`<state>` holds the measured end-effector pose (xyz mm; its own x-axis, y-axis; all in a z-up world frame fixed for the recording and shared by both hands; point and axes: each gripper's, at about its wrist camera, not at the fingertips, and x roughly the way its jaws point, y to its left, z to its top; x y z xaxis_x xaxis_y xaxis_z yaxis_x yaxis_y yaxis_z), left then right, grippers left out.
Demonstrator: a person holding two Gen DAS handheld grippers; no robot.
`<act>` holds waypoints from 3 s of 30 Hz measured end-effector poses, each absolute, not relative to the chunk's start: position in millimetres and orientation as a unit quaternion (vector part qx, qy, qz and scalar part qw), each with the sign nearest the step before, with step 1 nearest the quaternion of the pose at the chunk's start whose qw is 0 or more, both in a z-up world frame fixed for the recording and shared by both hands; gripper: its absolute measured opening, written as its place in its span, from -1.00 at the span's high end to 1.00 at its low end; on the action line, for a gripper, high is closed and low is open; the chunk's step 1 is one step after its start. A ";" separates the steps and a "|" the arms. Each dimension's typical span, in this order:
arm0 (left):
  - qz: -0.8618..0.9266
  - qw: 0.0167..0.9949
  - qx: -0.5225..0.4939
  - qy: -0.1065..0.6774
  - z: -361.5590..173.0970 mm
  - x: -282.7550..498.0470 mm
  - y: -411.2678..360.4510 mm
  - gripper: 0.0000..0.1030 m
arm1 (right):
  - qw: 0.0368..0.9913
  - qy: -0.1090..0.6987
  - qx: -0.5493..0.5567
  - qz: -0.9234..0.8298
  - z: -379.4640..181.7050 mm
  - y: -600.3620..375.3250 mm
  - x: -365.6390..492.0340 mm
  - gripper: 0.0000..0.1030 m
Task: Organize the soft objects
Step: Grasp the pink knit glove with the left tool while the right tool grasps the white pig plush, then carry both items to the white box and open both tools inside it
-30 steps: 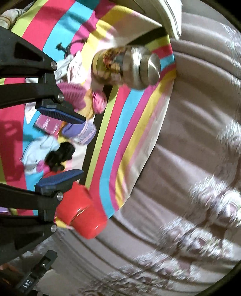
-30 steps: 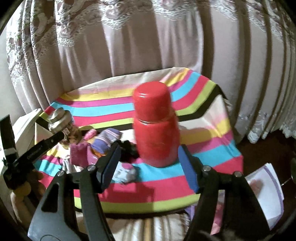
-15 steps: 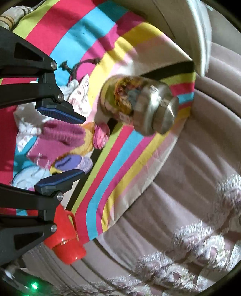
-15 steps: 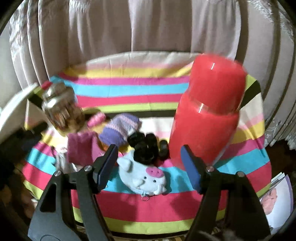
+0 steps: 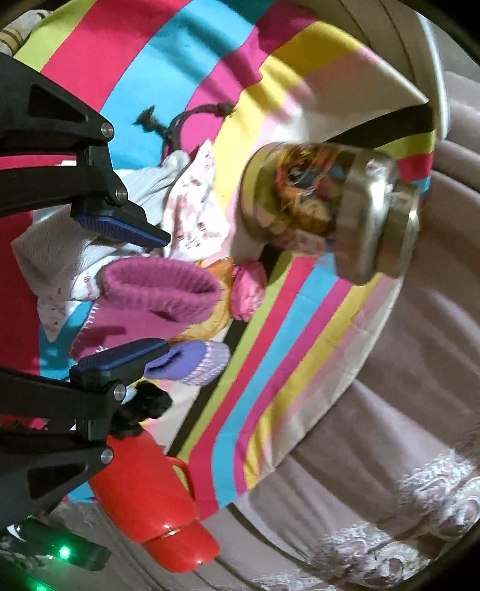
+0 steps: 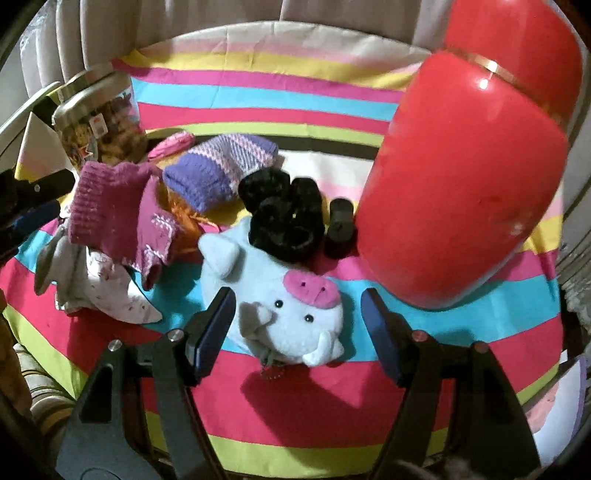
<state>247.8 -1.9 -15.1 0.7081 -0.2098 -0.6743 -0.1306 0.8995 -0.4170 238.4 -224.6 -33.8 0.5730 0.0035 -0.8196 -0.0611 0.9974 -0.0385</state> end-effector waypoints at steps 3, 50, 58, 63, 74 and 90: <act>-0.031 0.892 -0.219 0.394 -22.2 252.1 -7.5 -0.01 | 0.880 0.473 -0.021 0.025 -43.3 -227.6 242.1 -0.42; -0.107 0.923 -0.239 0.281 16.1 232.0 -18.1 0.69 | 0.868 0.488 0.003 0.089 -52.0 -227.2 241.1 -0.10; -0.130 0.915 -0.250 0.288 15.2 226.6 -20.6 0.69 | 0.880 0.461 -0.005 0.115 -23.9 -219.8 214.3 0.07; -0.134 0.898 -0.252 0.334 4.8 227.7 -24.2 0.68 | 0.884 0.452 0.003 0.122 -12.5 -220.4 203.7 0.08; -0.025 0.894 -0.225 0.388 -14.6 231.4 -12.3 -0.15 | 0.894 0.428 0.021 0.127 6.8 -226.1 184.4 0.09; -0.078 0.922 -0.019 0.378 -6.0 252.9 -67.2 0.33 | 0.906 0.409 0.040 0.107 23.1 -251.3 166.1 0.09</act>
